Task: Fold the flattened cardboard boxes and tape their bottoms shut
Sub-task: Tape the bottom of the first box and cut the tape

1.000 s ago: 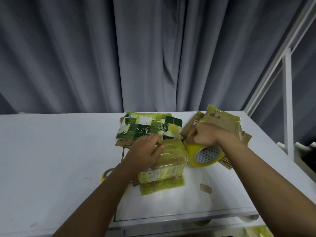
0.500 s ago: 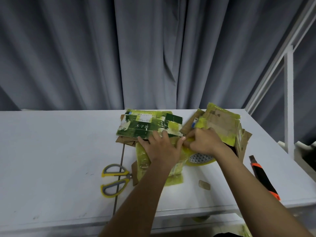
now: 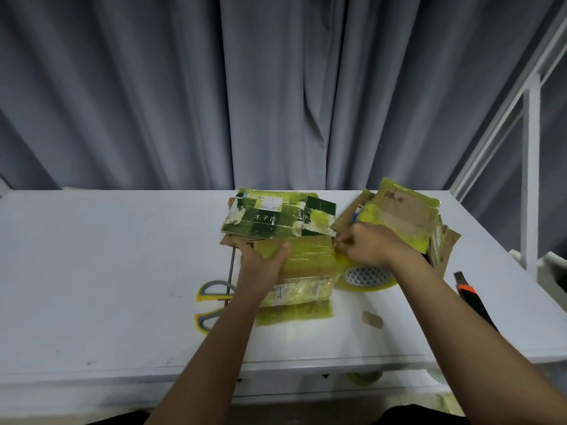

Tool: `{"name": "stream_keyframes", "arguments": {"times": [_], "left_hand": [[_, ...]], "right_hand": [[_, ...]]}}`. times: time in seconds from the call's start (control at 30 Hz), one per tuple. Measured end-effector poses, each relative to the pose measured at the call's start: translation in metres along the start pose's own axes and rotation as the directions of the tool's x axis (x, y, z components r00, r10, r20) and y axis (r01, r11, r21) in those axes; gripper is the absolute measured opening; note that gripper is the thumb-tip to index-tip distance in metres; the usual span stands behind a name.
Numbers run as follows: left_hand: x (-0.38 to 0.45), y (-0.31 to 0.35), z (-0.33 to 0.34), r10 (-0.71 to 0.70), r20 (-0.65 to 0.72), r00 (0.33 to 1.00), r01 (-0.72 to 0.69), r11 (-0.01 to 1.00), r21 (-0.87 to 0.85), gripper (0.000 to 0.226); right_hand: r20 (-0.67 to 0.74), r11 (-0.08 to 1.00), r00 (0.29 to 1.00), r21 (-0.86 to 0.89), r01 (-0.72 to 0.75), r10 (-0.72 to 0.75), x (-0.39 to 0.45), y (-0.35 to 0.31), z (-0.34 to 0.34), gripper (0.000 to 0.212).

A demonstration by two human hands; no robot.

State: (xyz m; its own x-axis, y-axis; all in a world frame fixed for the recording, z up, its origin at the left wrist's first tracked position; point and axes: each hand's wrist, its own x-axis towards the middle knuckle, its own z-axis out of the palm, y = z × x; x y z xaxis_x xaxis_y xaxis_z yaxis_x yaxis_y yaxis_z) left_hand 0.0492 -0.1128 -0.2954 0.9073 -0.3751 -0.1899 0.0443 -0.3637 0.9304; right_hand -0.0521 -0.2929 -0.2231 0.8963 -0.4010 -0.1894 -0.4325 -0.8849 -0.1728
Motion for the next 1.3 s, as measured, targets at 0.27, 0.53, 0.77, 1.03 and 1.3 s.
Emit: {"name": "stream_keyframes", "arguments": {"times": [0.27,0.53,0.77,1.03,1.3], "left_hand": [[0.010,0.003,0.001,-0.041,0.160,0.986,0.077,0.972,-0.223,0.104],[0.021,-0.001,0.004,0.217,0.076,0.973,-0.230,0.919,0.319,0.096],[0.031,0.016,-0.008,0.533,-0.052,0.844,-0.253,0.483,0.838,0.072],[0.015,0.014,-0.023,0.564,0.037,0.825,-0.398,0.534,0.746,0.045],[-0.042,-0.027,-0.030,0.418,0.217,0.882,-0.447,0.597,0.666,0.098]], "right_hand": [[-0.084,0.999,0.996,-0.039,-0.009,0.006,-0.006,-0.003,0.007,0.029],[-0.089,0.998,0.994,-0.033,-0.058,0.055,-0.010,-0.001,0.014,0.030],[0.044,0.980,0.998,0.191,-0.061,0.054,-0.007,0.001,0.004,0.030],[0.192,0.800,0.979,0.577,-0.164,0.062,-0.019,-0.005,0.014,0.044],[0.201,0.548,0.971,0.802,-0.239,0.130,-0.045,-0.018,0.036,0.026]]}}
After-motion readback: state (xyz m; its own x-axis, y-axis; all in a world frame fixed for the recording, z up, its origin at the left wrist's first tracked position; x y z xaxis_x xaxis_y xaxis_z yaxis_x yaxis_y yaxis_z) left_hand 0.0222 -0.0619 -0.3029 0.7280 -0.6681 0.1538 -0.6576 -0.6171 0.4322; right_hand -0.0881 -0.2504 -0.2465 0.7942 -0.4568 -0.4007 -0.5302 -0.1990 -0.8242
